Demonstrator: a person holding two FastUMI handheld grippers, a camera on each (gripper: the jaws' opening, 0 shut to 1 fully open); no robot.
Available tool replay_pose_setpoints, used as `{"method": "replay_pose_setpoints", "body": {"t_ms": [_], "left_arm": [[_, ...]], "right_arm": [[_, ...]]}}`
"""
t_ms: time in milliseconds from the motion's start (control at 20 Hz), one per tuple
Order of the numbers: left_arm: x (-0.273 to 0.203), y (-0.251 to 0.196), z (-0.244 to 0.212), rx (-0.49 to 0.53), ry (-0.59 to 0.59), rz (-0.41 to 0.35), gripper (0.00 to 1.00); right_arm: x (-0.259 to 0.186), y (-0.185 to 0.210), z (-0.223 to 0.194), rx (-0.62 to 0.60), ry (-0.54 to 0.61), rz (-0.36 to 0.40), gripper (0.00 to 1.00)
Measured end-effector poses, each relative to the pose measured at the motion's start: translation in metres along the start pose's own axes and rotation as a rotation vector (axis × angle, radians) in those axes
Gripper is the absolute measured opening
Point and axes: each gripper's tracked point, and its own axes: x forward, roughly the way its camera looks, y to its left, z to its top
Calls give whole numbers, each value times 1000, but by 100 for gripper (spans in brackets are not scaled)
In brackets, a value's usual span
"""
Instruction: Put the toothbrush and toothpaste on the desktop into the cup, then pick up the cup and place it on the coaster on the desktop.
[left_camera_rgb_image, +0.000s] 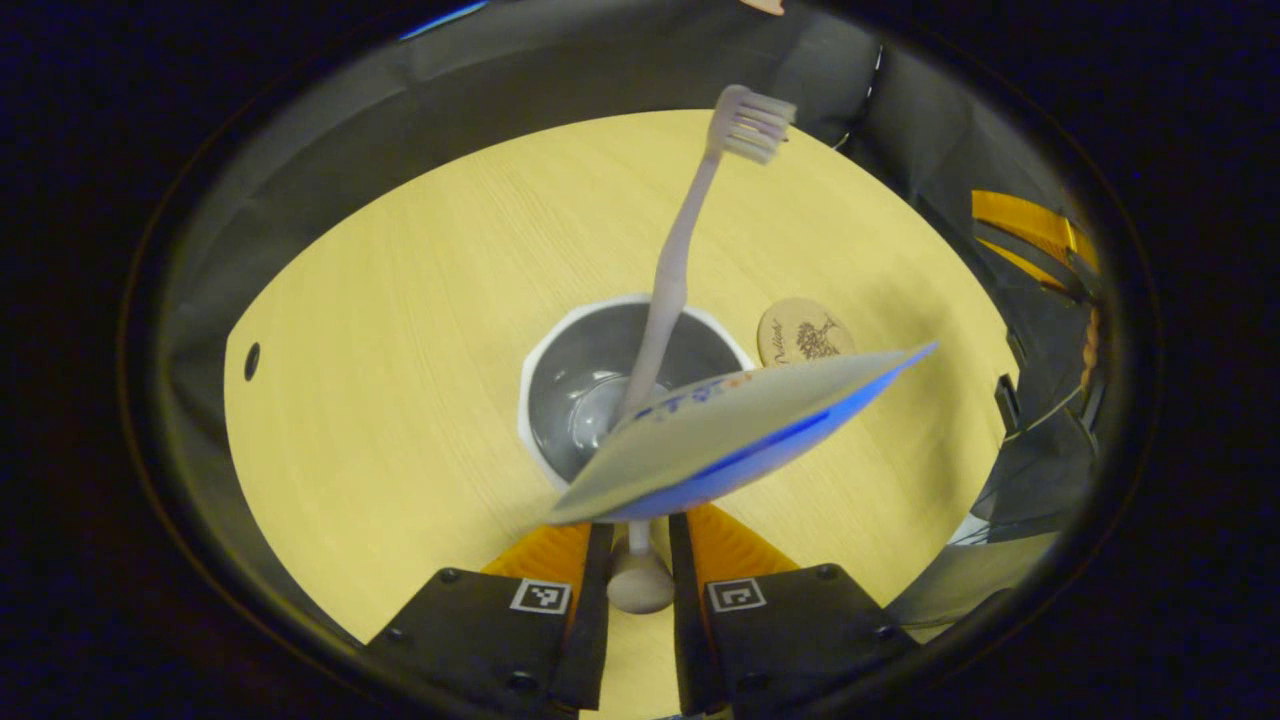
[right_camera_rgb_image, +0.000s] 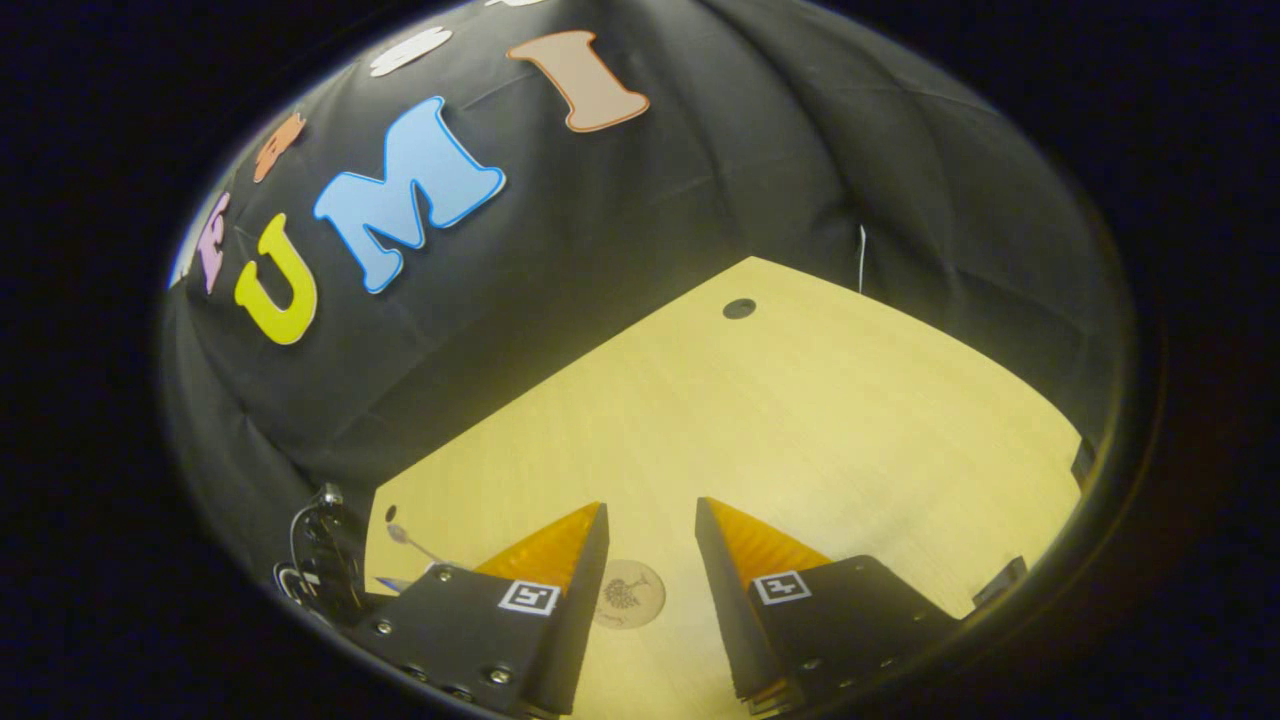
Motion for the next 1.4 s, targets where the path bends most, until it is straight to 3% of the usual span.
{"method": "replay_pose_setpoints", "body": {"t_ms": [150,350,650,1400], "left_arm": [[2,1,2,6,-14,10,31],[4,-9,5,-3,-28,-4,32],[2,-26,26,70,-52,-18,32],[20,-112,65,177,-39,-76,32]], "right_arm": [[0,-2,-1,6,4,-2,56],[-1,-3,-1,6,6,-2,56],[-10,-5,0,11,7,-3,56],[-39,-61,7,81,-16,-58,56]]}}
